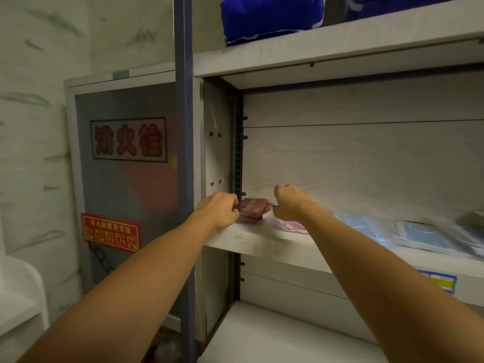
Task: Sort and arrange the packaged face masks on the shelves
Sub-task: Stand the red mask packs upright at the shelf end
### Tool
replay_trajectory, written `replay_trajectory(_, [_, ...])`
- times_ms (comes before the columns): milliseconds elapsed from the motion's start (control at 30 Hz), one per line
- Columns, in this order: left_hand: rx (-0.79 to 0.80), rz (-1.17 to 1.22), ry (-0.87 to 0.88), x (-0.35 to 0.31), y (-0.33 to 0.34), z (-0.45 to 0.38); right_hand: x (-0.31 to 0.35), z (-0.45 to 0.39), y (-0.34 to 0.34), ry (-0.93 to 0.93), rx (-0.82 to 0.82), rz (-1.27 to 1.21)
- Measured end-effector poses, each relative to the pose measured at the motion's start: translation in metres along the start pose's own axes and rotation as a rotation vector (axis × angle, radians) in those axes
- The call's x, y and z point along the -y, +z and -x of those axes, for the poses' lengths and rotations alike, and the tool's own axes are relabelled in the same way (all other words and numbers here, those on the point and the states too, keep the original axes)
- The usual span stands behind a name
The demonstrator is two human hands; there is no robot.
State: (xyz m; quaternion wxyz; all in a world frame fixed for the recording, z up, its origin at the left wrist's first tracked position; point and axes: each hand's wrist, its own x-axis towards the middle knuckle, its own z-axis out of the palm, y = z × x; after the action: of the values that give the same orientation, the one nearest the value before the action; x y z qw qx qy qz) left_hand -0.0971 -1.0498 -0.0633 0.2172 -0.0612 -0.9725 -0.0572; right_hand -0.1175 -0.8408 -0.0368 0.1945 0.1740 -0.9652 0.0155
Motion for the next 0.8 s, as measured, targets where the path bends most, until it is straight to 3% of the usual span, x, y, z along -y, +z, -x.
replay_trajectory(500, [0.004, 0.235, -0.100, 0.018, 0.044, -0.092, -0.008, -0.083, 0.064, 0.062, 0.009, -0.115])
replay_trajectory(800, [0.037, 0.392, -0.311, 0.046, 0.086, -0.143, -0.004, -0.112, 0.088, 0.149, -0.036, -0.210])
